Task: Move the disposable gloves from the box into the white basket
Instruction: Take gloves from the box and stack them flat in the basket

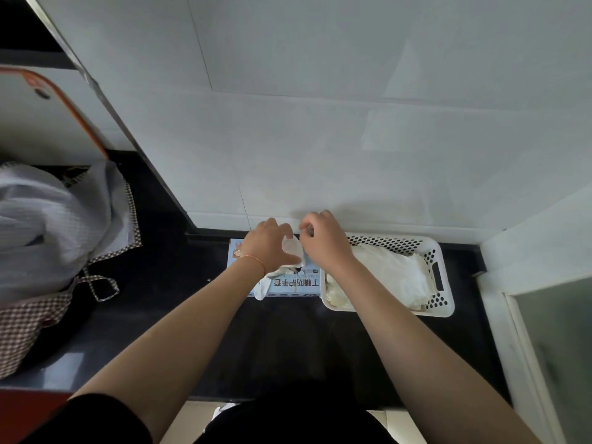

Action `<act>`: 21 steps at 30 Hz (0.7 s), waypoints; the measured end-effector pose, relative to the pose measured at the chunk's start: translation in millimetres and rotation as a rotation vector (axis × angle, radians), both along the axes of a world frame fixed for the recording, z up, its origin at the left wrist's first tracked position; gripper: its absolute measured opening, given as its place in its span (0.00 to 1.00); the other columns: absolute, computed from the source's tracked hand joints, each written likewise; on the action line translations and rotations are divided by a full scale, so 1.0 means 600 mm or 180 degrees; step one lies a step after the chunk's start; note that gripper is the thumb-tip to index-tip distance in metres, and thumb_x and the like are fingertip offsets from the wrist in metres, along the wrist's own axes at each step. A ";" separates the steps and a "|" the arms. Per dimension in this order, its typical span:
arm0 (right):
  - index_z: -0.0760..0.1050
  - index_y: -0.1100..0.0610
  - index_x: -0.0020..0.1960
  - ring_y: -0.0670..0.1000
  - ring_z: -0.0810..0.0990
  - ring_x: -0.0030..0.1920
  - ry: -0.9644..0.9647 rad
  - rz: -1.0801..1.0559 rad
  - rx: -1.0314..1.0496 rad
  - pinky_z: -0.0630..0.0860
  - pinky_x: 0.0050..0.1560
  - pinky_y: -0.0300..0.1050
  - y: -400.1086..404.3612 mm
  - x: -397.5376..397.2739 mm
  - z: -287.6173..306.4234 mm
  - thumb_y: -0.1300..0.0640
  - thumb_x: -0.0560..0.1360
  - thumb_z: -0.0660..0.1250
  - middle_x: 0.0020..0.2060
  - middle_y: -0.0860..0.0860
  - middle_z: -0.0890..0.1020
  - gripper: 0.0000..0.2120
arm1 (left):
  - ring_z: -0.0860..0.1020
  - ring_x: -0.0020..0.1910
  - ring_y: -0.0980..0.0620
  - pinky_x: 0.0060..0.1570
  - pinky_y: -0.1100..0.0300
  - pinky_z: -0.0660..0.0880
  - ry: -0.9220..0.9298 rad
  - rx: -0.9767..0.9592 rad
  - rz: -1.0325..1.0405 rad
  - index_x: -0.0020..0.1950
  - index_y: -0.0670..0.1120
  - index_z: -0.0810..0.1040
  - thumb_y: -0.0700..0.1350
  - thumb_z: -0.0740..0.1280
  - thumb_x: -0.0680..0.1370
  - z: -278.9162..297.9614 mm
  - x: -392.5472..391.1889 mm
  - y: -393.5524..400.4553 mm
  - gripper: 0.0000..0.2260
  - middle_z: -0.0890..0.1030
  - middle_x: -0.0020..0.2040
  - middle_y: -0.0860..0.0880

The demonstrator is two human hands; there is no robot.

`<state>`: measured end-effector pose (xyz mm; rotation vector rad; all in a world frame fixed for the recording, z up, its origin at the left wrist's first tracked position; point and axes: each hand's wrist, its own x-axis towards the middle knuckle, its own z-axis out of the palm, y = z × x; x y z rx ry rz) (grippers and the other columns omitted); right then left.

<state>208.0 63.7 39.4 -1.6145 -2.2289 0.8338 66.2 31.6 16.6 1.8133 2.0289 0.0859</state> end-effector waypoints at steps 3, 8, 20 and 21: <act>0.77 0.57 0.52 0.52 0.77 0.46 -0.0048 -0.0009 -0.0095 0.72 0.44 0.43 -0.002 0.013 -0.006 0.60 0.78 0.60 0.51 0.51 0.73 0.08 | 0.75 0.53 0.47 0.42 0.57 0.68 0.0072 0.0269 0.0240 0.53 0.47 0.79 0.50 0.65 0.78 -0.004 0.013 -0.002 0.09 0.75 0.51 0.47; 0.76 0.57 0.58 0.49 0.76 0.47 0.0211 -0.0198 -0.0395 0.70 0.45 0.42 -0.001 0.025 -0.006 0.61 0.78 0.61 0.51 0.50 0.77 0.11 | 0.76 0.46 0.48 0.38 0.58 0.71 -0.0402 0.0927 0.0699 0.44 0.44 0.81 0.50 0.62 0.81 0.012 -0.003 -0.009 0.13 0.78 0.45 0.48; 0.71 0.49 0.65 0.50 0.78 0.48 0.0861 -0.0021 -0.0862 0.74 0.49 0.44 -0.008 -0.015 0.022 0.56 0.77 0.65 0.50 0.49 0.78 0.17 | 0.73 0.34 0.53 0.40 0.57 0.72 -0.3427 0.1483 0.2982 0.41 0.44 0.78 0.42 0.61 0.77 0.130 -0.056 0.003 0.07 0.75 0.34 0.51; 0.70 0.49 0.65 0.50 0.78 0.48 0.0934 -0.0066 -0.0848 0.74 0.49 0.44 -0.009 -0.016 0.025 0.56 0.76 0.65 0.50 0.49 0.78 0.18 | 0.71 0.33 0.53 0.38 0.58 0.70 -0.3390 0.1435 0.2859 0.39 0.45 0.76 0.41 0.61 0.77 0.138 -0.055 0.005 0.08 0.73 0.32 0.52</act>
